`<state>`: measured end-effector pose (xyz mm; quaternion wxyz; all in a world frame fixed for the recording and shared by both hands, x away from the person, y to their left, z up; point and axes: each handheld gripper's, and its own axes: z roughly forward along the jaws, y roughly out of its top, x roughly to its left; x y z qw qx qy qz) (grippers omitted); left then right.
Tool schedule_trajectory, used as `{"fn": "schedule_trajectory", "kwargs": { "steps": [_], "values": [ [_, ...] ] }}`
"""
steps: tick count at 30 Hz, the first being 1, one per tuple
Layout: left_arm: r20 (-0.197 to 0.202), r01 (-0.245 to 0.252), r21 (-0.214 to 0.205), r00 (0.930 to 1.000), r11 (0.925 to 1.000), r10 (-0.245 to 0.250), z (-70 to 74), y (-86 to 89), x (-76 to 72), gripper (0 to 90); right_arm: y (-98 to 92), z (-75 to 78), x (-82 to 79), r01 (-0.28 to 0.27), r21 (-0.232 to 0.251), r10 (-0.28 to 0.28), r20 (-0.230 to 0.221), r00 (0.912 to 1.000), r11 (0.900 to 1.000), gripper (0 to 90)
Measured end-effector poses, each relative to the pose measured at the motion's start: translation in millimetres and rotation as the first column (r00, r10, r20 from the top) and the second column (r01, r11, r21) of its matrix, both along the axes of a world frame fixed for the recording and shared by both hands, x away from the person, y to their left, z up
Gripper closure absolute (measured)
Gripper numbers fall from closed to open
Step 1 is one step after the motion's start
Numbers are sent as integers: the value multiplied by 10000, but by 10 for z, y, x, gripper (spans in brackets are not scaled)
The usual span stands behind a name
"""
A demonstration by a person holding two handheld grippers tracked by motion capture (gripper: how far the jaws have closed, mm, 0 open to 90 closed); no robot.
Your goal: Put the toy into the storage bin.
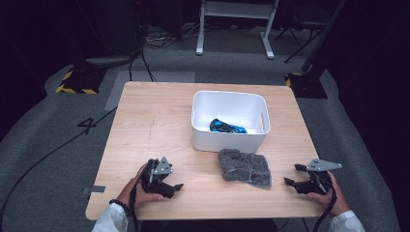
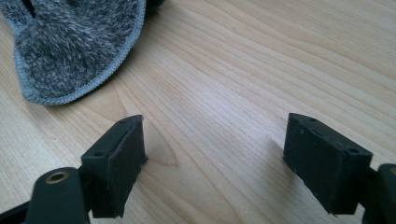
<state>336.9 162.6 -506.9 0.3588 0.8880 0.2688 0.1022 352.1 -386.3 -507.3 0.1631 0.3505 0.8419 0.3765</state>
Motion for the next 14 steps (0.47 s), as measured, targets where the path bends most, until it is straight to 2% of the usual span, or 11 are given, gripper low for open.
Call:
{"fn": "schedule_trajectory", "kwargs": {
  "steps": [14],
  "values": [
    [3,-42,-11,10000,10000,42,-1,-8,15,153,0,0,1,13,6,-13,-2,10000,10000,209]
  ]
}}
